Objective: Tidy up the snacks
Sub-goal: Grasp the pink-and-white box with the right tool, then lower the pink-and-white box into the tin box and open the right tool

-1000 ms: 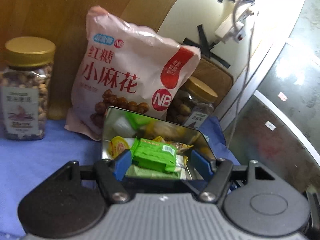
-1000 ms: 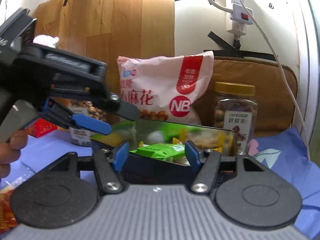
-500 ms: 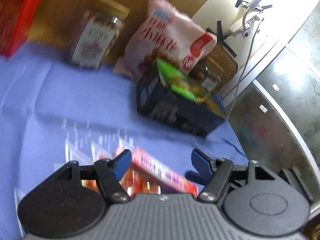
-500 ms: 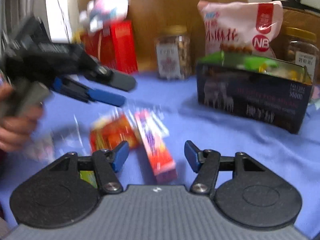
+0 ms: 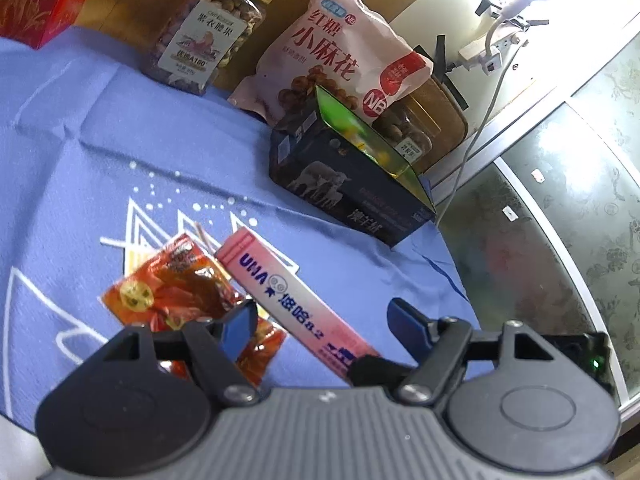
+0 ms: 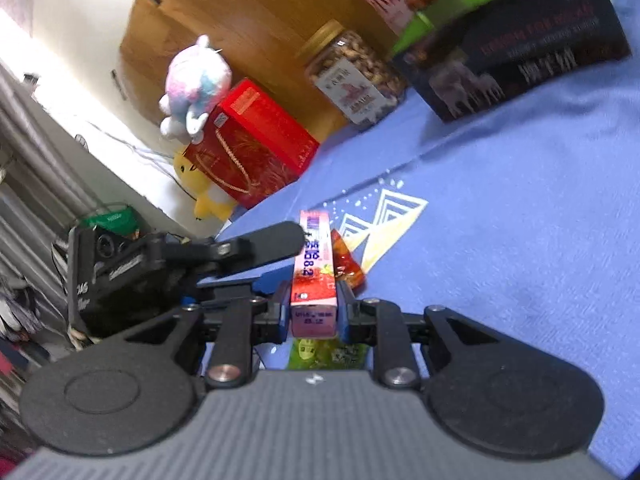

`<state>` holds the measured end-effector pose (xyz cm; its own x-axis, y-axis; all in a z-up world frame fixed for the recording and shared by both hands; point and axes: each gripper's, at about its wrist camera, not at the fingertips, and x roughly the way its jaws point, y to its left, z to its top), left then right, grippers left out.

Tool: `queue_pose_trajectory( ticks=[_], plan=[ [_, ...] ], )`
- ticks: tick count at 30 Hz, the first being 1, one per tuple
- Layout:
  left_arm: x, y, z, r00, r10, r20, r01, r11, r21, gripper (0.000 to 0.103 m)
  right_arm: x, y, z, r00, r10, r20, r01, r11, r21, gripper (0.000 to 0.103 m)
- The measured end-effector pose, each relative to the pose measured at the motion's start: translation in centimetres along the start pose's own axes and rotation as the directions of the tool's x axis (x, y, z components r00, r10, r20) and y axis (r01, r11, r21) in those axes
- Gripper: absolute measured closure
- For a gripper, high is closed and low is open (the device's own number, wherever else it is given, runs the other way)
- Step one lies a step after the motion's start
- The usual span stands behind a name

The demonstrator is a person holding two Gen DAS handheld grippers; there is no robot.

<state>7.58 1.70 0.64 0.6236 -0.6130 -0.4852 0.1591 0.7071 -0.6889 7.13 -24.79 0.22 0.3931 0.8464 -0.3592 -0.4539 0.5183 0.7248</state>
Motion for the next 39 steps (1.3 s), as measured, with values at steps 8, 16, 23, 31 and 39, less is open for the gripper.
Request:
queue_pose_trajectory(
  ticks=[8,16,23,31,39],
  plan=[
    [0.3,-1.9,1.4,1.000,-0.013,0.021,0.012,0.999,0.043,0.058,-1.0,2.2,1.1,0.995,-0.073,0.063,0.083,0.981,-0.177,0.078],
    [4.4,-7.2,6.4,1.000,0.008,-0.010,-0.006,0.979,0.202,0.059,-2.7,2.3,4.0,0.966,-0.162,0.204,0.217,0.934,-0.285,0.077],
    [10.1,-9.6,12.1,0.999,-0.004,-0.046,0.013,0.979,0.204,0.059,-2.6,0.8,10.4,0.930,-0.247,0.274,0.337,0.870,-0.360,0.078],
    [16.2,-7.9,15.3,0.990,0.102,-0.096,-0.085,0.983,0.165,0.049,1.2,-2.8,14.1,0.897,-0.345,0.276,0.428,0.832,-0.352,0.077],
    [14.1,-7.4,14.9,0.992,0.121,-0.031,-0.113,0.976,0.185,0.031,1.5,-3.5,13.6,0.876,-0.324,0.357,0.442,0.836,-0.326,0.065]
  ],
)
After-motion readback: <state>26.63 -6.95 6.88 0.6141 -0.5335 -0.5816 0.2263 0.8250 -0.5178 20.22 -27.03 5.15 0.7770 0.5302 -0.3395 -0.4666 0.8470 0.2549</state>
